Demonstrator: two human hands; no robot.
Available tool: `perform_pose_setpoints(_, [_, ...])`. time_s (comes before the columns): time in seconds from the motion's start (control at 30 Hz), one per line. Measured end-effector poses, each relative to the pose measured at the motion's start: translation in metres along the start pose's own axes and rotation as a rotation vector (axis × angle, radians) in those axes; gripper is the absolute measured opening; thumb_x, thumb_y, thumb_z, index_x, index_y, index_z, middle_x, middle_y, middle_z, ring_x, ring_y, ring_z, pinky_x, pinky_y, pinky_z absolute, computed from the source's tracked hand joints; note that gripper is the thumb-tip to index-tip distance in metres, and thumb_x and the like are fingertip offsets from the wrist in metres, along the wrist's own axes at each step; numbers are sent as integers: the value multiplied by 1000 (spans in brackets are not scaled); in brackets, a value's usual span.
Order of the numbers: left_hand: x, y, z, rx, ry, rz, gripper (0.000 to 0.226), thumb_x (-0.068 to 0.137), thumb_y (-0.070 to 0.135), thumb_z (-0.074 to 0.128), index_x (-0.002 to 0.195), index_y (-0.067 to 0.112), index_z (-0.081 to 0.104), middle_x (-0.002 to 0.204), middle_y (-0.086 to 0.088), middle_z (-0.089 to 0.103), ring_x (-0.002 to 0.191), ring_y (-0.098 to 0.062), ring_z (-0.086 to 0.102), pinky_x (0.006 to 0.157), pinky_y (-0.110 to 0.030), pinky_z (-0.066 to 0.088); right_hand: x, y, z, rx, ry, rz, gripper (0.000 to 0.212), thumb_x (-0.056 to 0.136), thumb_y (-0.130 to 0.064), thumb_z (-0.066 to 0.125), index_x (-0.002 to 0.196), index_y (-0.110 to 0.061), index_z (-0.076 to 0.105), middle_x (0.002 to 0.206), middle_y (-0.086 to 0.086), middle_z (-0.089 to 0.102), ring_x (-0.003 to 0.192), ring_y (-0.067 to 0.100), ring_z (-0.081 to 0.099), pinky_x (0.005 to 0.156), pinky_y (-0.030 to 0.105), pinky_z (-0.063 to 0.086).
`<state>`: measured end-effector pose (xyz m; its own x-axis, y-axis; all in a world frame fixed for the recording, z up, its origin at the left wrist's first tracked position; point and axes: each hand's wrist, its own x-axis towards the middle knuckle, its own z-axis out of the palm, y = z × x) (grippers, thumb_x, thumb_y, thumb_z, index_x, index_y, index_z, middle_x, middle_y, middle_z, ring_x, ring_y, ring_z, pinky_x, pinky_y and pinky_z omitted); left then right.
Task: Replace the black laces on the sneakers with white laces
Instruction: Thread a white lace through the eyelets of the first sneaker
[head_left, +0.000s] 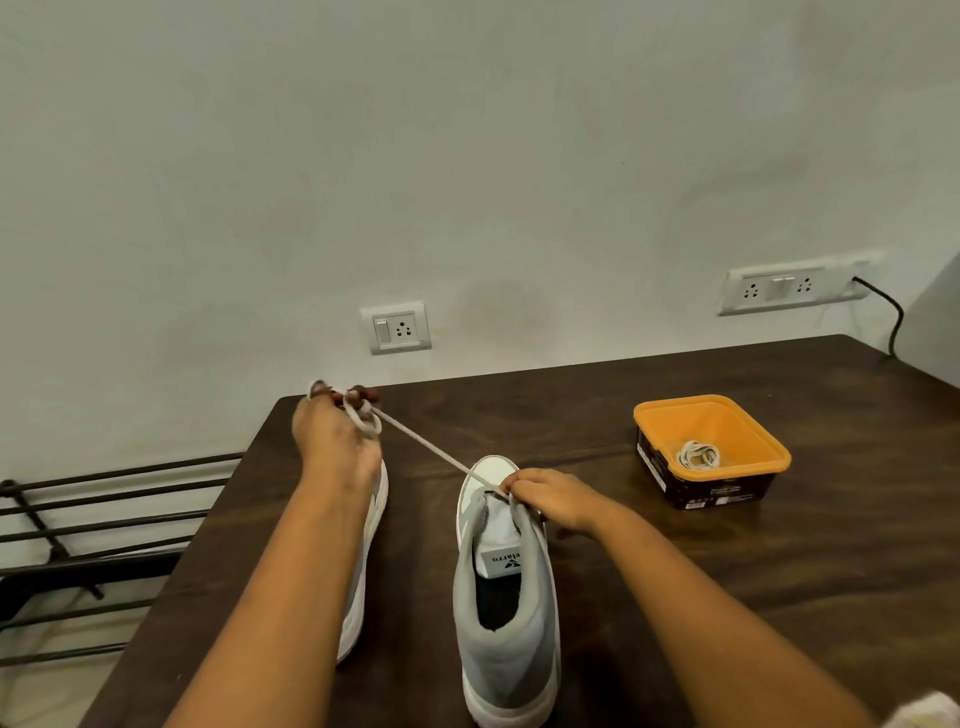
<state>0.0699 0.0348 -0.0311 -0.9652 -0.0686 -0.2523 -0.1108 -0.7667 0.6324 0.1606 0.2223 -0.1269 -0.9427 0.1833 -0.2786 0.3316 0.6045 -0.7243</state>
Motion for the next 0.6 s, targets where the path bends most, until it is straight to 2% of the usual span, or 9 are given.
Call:
perform_pose_setpoints(0.1, [2, 8, -3, 24, 20, 53, 28, 98, 8, 31, 73, 15, 39, 63, 3, 36, 37, -4, 37, 41, -16, 34, -2, -1, -1, 1, 2, -11, 33, 96, -40, 40, 119, -33, 62, 130, -4, 56, 118, 21, 51, 102, 42, 42])
perform_pose_setpoints(0.17, [4, 3, -8, 271, -9, 66, 24, 99, 12, 34, 77, 18, 43, 67, 3, 36, 44, -5, 34, 44, -17, 29, -2, -2, 0, 3, -6, -15, 32, 96, -38, 40, 117, -30, 63, 120, -4, 57, 111, 19, 51, 95, 36, 44])
perform_pose_setpoints(0.23, [1, -11, -12, 589, -116, 53, 23, 100, 14, 35, 81, 18, 47, 67, 2, 39, 49, -7, 35, 45, -18, 30, -1, -4, 2, 11, 8, -39, 28, 94, -32, 44, 111, -27, 66, 115, -4, 58, 104, 16, 52, 86, 30, 46])
perform_pose_setpoints(0.3, [-9, -30, -12, 808, -261, 26, 21, 102, 17, 37, 85, 15, 50, 69, -2, 45, 54, -10, 42, 48, -20, 35, 3, -6, 1, -12, 76, -95, 28, 88, -24, 52, 111, -30, 67, 123, 1, 57, 108, 19, 54, 91, 32, 47])
perform_pose_setpoints(0.33, [-15, -38, -11, 847, -340, -4, 22, 102, 18, 38, 84, 15, 50, 70, -3, 48, 54, -11, 46, 48, -21, 38, 5, -8, 0, 8, 82, -130, 35, 85, -19, 56, 117, -31, 63, 127, 2, 54, 112, 20, 53, 93, 31, 46])
perform_pose_setpoints(0.4, [-27, -50, -4, 777, -473, -90, 23, 102, 16, 38, 82, 14, 50, 69, -4, 50, 52, -10, 51, 45, -20, 43, 5, -17, -1, 165, -17, -202, 51, 85, -7, 60, 131, -26, 52, 126, 3, 51, 115, 18, 53, 92, 26, 44])
perform_pose_setpoints(0.43, [-31, -52, 1, 703, -512, -125, 23, 102, 16, 38, 82, 14, 50, 68, -3, 52, 52, -10, 54, 46, -20, 46, 3, -21, -1, 243, -83, -239, 50, 85, -2, 61, 131, -21, 51, 120, 3, 56, 110, 15, 57, 90, 23, 45])
perform_pose_setpoints(0.53, [-35, -50, 10, 565, -552, -97, 23, 101, 15, 38, 84, 13, 53, 64, -1, 60, 59, -10, 61, 51, -21, 50, -1, -31, -3, 378, -161, -299, 22, 89, 3, 56, 103, -11, 65, 83, -1, 68, 77, 6, 65, 78, 19, 51])
perform_pose_setpoints(0.6, [-31, -48, 6, 643, -536, 12, 21, 101, 14, 38, 85, 13, 52, 69, -4, 60, 65, -13, 59, 59, -22, 52, -8, -36, -13, 518, -120, -313, 22, 92, 3, 48, 90, -9, 66, 68, 1, 65, 61, 11, 63, 65, 20, 53])
